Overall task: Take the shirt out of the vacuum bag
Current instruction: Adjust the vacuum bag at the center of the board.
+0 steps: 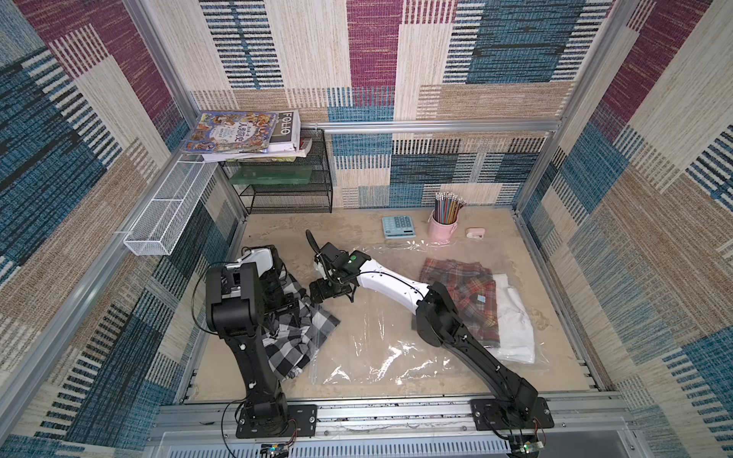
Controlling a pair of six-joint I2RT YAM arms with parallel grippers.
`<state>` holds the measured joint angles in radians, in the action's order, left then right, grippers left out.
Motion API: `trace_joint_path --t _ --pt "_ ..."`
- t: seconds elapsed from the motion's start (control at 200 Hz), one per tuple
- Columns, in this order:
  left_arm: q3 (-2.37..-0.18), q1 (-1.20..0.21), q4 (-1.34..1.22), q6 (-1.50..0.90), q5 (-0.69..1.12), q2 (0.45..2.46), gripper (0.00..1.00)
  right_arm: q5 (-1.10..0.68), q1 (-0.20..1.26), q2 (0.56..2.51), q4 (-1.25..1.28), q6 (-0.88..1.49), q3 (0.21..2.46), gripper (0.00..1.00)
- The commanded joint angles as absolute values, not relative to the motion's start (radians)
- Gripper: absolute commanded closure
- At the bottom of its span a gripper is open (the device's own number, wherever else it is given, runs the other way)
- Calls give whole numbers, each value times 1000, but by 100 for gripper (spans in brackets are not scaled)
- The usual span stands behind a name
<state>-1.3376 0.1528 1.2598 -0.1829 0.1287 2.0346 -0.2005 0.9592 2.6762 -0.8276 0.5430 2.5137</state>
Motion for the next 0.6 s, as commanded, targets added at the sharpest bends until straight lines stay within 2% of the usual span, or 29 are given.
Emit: trace_joint_path --t 0.0,0.05,0.14,0.3,0.476,0.596 --pt "-1332 152 1096 -175 170 2039 24 -170 963 2701 -891 518 2511 30" --pt "-1333 152 1098 -174 166 2035 24 -158 966 2704 -903 510 2502 41" --pt "-1332 152 1100 -171 161 2034 24 -155 969 2696 -899 506 2471 72" --pt "-1327 152 1100 -172 161 2033 24 -143 964 2676 -897 517 2461 100" --pt "-1327 157 1100 -172 158 2031 24 -148 937 2622 -919 536 2401 100" --pt "-1330 164 1100 -172 160 2022 24 -62 914 2544 -913 523 2257 100"
